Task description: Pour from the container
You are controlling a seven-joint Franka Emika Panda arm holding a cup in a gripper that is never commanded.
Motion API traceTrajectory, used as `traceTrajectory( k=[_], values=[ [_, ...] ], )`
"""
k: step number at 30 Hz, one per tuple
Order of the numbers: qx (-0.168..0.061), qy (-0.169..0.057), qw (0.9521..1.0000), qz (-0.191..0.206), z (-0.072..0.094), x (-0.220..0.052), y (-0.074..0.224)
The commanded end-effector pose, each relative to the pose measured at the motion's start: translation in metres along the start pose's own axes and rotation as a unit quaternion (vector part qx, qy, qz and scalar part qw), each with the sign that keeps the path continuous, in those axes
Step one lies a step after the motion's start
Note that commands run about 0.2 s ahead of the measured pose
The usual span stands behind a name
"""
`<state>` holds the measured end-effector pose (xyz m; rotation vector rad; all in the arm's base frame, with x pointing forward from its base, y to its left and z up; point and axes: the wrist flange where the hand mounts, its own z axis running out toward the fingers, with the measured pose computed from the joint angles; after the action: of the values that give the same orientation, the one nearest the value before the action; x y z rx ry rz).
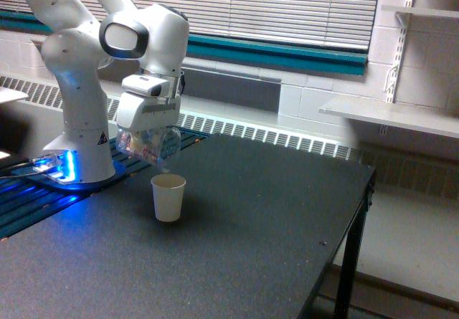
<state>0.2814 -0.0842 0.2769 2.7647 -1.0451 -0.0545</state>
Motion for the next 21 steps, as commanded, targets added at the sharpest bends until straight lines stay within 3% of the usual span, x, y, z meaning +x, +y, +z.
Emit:
traceTrajectory(
  k=[1, 13, 21],
  values=[
    [-0.010, -0.018, 0.9998, 0.008, 0.008, -0.022, -0.010],
    [-0.019, -0.032, 0.9992, -0.016, 0.002, -0.038, -0.021],
    [-0.017, -0.027, 0.9991, -0.029, -0.019, -0.037, -0.003]
  ],
)
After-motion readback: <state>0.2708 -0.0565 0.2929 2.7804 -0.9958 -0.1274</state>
